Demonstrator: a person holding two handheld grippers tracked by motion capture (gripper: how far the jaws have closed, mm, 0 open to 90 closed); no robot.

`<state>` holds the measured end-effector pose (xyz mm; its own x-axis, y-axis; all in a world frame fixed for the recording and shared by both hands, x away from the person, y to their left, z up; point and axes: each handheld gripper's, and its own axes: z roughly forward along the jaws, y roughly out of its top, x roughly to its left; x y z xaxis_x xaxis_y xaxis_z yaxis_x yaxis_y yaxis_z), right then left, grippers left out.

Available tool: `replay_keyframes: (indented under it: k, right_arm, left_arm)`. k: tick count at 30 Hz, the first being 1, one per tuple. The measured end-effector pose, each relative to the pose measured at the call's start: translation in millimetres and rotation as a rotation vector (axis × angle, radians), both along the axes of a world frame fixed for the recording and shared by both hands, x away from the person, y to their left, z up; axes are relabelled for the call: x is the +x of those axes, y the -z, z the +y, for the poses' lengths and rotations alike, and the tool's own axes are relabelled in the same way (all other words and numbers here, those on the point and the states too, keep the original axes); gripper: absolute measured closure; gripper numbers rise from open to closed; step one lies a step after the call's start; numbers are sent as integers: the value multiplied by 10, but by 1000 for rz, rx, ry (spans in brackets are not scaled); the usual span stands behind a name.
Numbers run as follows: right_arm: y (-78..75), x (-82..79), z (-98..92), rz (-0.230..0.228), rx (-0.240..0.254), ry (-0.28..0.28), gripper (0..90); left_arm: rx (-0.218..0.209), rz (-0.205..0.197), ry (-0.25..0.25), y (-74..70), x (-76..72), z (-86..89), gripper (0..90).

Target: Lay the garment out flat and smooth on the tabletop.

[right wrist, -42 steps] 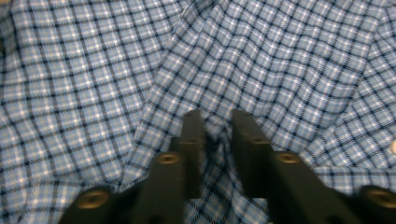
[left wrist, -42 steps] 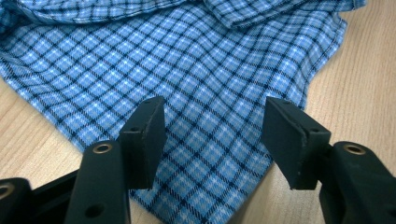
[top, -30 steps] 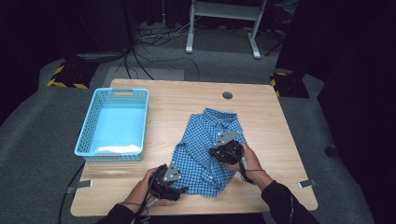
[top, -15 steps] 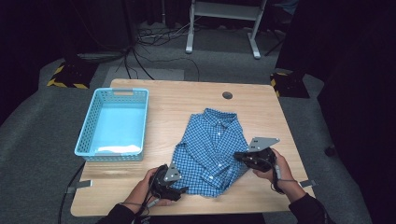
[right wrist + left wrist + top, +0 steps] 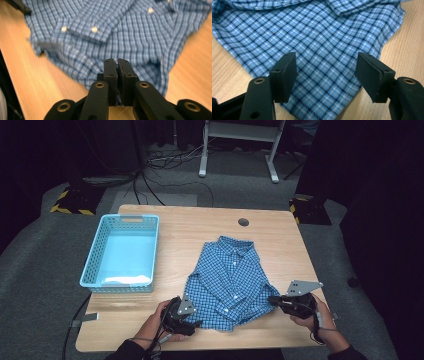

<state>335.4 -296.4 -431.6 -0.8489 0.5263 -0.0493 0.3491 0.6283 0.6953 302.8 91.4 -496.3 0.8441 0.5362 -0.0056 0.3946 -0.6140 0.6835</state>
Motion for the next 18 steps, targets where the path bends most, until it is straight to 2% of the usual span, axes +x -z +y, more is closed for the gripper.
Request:
replay_keyframes:
  k: [7,18]
  right_arm:
    - [150,-134,-230,47,-1,24,860]
    - [321,-308,-423,94,-9,37,860]
  left_arm:
    - [0,5,1,-2,-31,-45,335]
    - [1,5,12,-2,-78,-109,334]
